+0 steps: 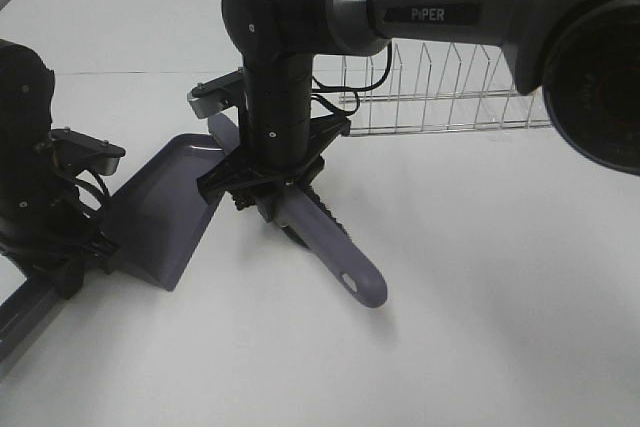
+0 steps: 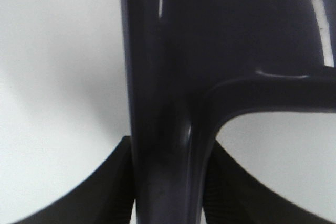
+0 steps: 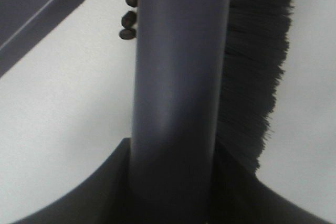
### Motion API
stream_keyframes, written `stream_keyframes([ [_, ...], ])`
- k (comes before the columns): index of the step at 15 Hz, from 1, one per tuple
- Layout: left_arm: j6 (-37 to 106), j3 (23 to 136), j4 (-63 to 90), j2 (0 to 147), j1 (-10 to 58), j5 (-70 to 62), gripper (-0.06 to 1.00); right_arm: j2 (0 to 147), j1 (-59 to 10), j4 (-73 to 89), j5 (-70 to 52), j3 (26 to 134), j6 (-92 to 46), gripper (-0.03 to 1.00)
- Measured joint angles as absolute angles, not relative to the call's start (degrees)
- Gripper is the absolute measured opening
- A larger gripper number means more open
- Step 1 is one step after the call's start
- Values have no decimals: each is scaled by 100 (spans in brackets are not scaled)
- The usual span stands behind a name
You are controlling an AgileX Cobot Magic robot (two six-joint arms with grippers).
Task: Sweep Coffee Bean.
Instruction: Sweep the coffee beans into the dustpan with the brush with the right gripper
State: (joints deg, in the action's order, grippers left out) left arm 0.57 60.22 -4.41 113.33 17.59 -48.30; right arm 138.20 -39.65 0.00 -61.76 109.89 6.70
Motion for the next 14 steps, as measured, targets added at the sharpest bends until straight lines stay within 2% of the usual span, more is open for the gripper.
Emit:
stream_keyframes([
  [4,52,6022,-372,11333,1759,-4870,33,13963,-3953,917,-5592,11092,619,29],
  [9,34,6022,-275,11350,1759,-4887,33,14009,-3953,2378,-5013,11092,-166,29],
  [14,0,6022,-201,11350,1759,-4899,33,14009,-3930,2424,-4996,11155,-453,29],
])
